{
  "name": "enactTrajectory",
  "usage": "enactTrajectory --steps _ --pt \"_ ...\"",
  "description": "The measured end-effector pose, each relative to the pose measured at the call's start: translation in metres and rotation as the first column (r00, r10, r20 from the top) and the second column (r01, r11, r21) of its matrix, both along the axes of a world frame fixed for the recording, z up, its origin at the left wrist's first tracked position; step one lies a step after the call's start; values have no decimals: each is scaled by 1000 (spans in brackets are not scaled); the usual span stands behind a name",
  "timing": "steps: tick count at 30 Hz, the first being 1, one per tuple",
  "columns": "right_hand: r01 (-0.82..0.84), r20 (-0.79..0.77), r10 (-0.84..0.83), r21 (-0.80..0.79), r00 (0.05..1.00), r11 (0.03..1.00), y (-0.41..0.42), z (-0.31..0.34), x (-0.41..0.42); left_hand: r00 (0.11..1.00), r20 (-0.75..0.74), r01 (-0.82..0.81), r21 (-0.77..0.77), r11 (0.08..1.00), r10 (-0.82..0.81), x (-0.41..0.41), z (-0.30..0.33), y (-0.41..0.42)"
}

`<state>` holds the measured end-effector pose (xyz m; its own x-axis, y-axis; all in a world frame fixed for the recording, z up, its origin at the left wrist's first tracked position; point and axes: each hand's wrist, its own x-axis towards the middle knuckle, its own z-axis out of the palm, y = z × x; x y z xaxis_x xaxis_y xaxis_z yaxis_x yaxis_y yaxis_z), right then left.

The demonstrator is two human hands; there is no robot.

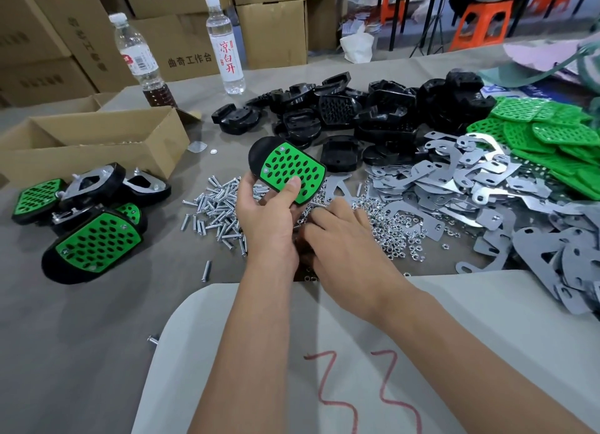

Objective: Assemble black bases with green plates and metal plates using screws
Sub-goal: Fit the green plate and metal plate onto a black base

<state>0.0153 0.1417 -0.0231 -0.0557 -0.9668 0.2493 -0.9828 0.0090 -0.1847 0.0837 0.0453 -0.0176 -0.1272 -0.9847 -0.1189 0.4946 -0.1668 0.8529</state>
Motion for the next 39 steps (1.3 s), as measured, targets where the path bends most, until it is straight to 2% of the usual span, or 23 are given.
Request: enactTrajectory --steps 4,10,11,13,17,20,23,27,28,29,32,33,36,39 --pt "71 17 -71 -21 997 997 0 -3 -5 1000 -2 -22 -16 1000 22 0 -1 -3" --pt "27 -7 -27 -73 1000 997 3 -3 -8 1000 11 -22 -28 999 23 0 -2 -3" --pt "26 27 -23 -110 999 994 3 -2 -10 999 24 -20 -33 999 21 0 -2 -2" --pt "64 190 -23 -211 981 975 5 2 -16 998 58 -14 -43 999 16 -1 -1 -1" --pt "138 458 43 -354 888 925 9 1 -35 996 84 8 -59 998 -3 -4 -1 2" --pt "193 609 79 -368 789 910 10 -1 -43 991 134 31 -94 995 -18 -7 -1 5" --pt "286 773 128 -376 621 881 8 0 -50 980 197 56 -131 990 -29 -11 -2 8" --pt "388 867 125 -339 482 857 9 1 -56 967 245 108 -168 980 -65 -16 -4 12" --pt "397 867 113 -334 485 855 10 1 -57 965 254 117 -172 978 -70 -18 -4 13" --pt "389 842 98 -344 530 854 10 0 -59 963 260 125 -177 976 -76 -19 -5 15" --pt "264 582 42 -430 812 863 12 3 -61 953 289 149 -201 968 -87 -23 -6 19" --pt "214 495 42 -449 868 868 12 3 -61 949 306 149 -215 965 -78 -24 -7 19" --pt "156 395 45 -462 918 873 12 4 -58 945 323 134 -237 962 -52 -24 -8 20" --pt "212 444 24 -474 896 855 12 2 -60 938 340 151 -245 958 -61 -26 -10 20"
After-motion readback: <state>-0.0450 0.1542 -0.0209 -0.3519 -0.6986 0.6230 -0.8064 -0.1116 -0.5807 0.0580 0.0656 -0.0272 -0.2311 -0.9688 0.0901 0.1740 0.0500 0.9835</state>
